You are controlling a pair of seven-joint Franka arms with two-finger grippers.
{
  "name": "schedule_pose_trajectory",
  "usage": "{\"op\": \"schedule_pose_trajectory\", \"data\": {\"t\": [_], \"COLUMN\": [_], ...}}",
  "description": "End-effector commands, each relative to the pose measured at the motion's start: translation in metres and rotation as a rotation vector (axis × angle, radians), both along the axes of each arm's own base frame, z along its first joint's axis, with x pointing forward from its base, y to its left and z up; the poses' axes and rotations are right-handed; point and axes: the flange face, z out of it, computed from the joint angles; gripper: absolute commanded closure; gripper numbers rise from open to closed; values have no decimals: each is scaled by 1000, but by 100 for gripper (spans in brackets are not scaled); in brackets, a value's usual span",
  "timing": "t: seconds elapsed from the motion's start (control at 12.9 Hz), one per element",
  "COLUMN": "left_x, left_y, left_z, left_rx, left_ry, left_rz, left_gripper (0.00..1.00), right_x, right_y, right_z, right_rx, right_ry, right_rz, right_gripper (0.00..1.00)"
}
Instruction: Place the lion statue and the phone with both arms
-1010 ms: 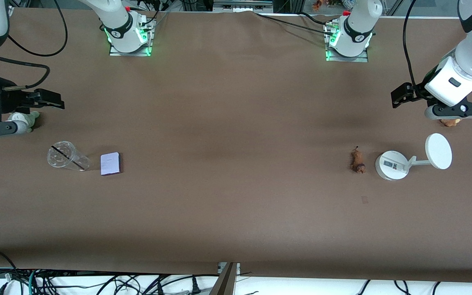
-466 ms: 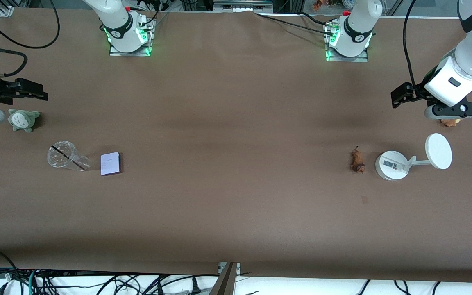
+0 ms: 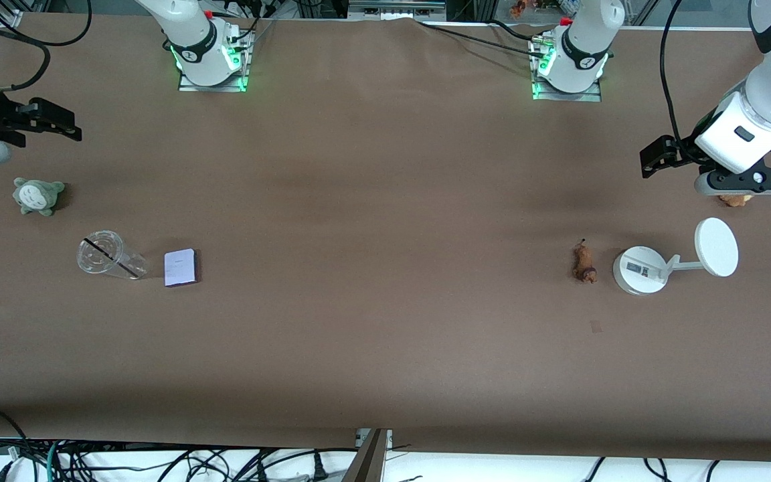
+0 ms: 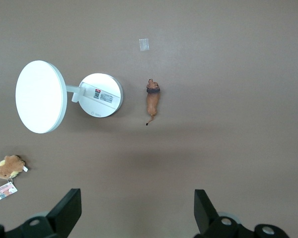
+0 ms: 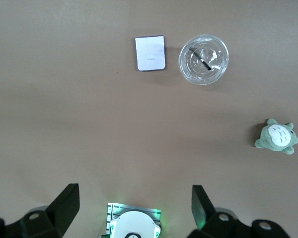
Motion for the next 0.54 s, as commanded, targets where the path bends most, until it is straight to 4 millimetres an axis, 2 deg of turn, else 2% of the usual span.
{"op": "schedule_pose_trajectory", "data": {"t": [0.0, 0.47], "left_x": [-3, -3], "left_y": [3, 4], "left_z": [3, 3], "left_rx": [16, 7], "left_ry": [-15, -14], "left_rz": [-24, -20], "left_gripper": [0, 0], "right_x": [-7, -3], "right_y": [0, 1], "right_z": [1, 1], "right_rx": [-11, -10], "right_ry": [-15, -17], "right_rz": [-16, -16], "right_gripper": [1, 0]}}
